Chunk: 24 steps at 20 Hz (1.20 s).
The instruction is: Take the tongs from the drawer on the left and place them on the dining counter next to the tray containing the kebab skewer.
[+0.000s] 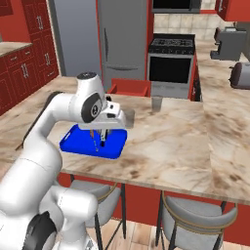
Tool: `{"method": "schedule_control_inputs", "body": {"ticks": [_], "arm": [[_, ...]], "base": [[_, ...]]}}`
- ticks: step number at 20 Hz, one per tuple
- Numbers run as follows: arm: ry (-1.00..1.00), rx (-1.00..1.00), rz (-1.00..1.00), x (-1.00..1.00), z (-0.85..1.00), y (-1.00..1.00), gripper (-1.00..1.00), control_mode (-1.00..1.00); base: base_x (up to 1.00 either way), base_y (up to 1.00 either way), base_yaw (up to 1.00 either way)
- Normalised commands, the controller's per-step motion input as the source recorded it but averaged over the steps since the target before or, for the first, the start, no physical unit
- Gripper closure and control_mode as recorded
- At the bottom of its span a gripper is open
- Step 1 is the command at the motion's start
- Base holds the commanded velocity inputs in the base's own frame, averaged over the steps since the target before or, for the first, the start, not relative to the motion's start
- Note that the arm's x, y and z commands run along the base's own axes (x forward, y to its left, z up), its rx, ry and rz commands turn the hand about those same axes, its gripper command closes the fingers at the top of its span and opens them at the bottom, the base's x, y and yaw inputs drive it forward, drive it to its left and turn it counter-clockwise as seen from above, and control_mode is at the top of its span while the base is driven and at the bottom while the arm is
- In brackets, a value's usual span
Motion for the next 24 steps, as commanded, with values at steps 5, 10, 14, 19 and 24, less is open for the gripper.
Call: {"method": "schedule_control_inputs", "body": {"ticks": [5, 10, 14, 19, 24], "arm": [[0.09, 0.00, 0.00, 0.60, -0.64, -0.30, 1.00, -1.00], [0.00, 0.00, 0.00, 0.41, -0.67, -0.25, 1.00, -1.00], [0.00, 0.00, 0.00, 0.51, -0.48, -0.07, 1.00, -1.00], [0.00, 0.00, 0.00, 0.46, -0.32, -0.07, 1.00, -1.00], [0.00, 0.04, 0.00, 0.23, -0.33, -0.20, 1.00, -1.00]], "base": [[0.00, 0.00, 0.00], [0.00, 0.00, 0.00], [0.00, 0.00, 0.00], [0.00, 0.00, 0.00], [0.00, 0.00, 0.00]]}}
